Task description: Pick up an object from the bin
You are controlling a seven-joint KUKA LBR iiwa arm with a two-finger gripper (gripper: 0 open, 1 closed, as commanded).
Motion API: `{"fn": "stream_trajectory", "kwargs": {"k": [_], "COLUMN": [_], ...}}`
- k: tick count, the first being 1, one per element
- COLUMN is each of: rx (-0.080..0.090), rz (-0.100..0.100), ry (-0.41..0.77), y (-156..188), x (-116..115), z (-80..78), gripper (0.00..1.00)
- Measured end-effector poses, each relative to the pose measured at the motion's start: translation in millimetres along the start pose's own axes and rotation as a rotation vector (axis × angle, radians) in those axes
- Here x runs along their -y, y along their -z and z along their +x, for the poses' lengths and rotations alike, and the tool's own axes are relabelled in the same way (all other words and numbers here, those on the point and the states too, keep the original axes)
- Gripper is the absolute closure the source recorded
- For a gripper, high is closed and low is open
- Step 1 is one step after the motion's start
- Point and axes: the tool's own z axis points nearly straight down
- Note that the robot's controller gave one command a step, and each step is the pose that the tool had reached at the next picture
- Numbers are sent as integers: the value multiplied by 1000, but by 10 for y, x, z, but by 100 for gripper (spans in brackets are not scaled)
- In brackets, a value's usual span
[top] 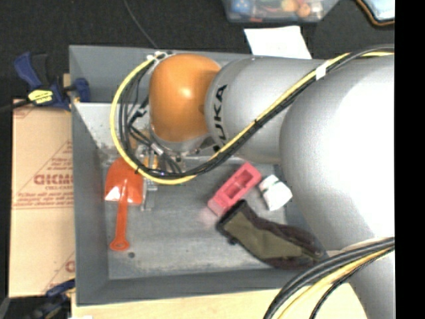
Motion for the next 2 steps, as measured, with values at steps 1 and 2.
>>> {"fn": "stream_trajectory", "kwargs": {"k": [1,2], "rx": [-5,5], "rz": [-1,-2], "ry": [594,-62], "y": [-709,-149], "x": [-376,540], "z": [-33,-356], "gripper": [0,0]}}
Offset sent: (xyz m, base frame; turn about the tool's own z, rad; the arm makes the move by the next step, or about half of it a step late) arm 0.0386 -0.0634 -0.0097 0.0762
